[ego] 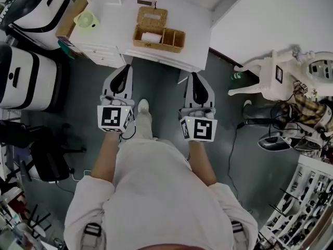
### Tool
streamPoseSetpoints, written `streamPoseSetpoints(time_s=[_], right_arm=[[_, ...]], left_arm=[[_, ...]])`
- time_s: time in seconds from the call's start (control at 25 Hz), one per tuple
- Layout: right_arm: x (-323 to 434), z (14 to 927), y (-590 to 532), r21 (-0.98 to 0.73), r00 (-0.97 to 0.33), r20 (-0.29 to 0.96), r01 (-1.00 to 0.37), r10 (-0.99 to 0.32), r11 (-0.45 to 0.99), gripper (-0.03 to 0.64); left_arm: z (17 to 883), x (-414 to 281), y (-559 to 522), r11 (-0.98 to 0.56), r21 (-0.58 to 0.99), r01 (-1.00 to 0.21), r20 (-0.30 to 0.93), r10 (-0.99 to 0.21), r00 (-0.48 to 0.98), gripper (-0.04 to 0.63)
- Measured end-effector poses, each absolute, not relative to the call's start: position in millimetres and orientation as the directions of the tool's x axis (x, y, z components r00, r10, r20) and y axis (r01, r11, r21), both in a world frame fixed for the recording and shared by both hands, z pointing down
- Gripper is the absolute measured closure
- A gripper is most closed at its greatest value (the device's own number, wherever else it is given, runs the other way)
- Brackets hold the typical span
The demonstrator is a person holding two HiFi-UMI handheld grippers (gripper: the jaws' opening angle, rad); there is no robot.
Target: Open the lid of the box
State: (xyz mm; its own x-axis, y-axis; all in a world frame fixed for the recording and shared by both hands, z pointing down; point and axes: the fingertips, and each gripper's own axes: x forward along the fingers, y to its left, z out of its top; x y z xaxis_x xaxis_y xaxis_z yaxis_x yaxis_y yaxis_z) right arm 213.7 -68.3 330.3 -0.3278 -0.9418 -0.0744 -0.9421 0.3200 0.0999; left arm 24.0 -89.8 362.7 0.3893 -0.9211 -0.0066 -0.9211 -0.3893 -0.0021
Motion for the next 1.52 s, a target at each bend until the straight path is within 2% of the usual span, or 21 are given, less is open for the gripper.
streamPoseSetpoints(time_s=[0.36,0.68,1.12,1.52], right_arm=[[232.7,335.4,72.8,0.06,-0.332,-0.046,-0.942,-0.942,0.329,0.623],[239.6,327.1,146.9,0.069,-0.278,-0.053,-0.959,-0.959,0.274,0.623],[223.6,346.8,152.9,0.037,-0.299,0.012,-0.954,-0.954,0.299,0.623],[177.7,342.9,85.0,0.046,-0.341,-0.016,-0.939,-0.94,0.34,0.623]], left_arm=[[358.7,35.0,58.8,-0.362,0.006,-0.932,0.012,-0.932,0.362,0.601],[344.1,36.9,127.6,-0.372,0.003,-0.928,-0.008,-0.928,0.372,0.601],[346.3,26.9,153.3,-0.413,0.061,-0.908,0.016,-0.91,0.415,0.601],[356.9,-0.3,93.5,-0.418,0.077,-0.905,0.022,-0.907,0.421,0.601]])
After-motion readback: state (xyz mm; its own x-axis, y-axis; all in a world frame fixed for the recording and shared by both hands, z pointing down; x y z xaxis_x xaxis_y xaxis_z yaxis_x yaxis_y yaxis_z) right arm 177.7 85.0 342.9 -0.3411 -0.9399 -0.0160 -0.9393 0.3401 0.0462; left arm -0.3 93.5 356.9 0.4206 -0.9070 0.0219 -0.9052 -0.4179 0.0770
